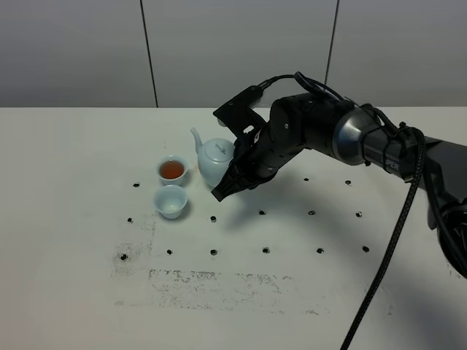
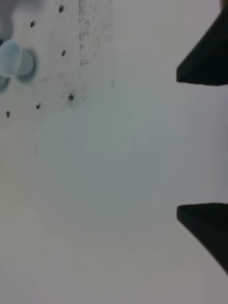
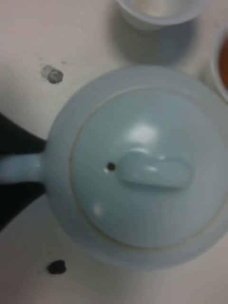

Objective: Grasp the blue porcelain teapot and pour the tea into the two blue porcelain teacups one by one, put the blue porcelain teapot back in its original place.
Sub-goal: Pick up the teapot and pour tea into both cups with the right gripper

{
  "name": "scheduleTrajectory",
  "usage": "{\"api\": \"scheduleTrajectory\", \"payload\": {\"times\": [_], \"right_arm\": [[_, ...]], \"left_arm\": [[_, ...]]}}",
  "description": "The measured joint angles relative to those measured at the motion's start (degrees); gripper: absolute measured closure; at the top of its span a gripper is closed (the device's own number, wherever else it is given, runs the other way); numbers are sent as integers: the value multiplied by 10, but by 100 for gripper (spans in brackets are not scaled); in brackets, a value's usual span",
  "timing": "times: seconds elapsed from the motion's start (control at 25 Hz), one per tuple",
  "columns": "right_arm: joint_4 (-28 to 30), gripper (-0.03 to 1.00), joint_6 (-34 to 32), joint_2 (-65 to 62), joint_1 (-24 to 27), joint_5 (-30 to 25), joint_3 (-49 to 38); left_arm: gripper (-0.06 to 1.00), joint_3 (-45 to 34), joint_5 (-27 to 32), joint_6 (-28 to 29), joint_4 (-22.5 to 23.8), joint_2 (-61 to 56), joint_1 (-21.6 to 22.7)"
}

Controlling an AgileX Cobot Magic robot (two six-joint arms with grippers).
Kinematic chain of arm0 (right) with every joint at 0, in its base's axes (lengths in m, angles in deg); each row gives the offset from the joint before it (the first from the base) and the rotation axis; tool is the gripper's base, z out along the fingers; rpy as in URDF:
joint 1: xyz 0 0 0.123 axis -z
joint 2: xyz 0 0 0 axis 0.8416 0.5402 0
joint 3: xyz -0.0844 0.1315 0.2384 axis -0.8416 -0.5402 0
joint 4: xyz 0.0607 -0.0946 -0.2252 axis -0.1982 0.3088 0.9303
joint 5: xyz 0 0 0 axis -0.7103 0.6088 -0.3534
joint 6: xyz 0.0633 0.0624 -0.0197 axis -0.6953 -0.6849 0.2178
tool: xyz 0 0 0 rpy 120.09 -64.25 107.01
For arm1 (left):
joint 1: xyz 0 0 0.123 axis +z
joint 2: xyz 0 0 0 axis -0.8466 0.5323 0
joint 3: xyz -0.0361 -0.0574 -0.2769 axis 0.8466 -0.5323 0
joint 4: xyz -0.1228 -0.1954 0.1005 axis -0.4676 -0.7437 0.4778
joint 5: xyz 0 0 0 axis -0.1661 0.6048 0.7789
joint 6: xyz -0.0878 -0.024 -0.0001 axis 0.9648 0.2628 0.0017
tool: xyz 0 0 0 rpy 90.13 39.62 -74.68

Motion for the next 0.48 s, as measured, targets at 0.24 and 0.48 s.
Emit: {"api": "scheduleTrajectory", "payload": {"times": [0.24,0.48], "right_arm": [[32,93,119,-81,-3,-14,-11],[74,93,366,-100,-12,-20,-47]], "left_arm": [[43,0,0,0,0,0,0],[43,0,0,0,0,0,0]]}}
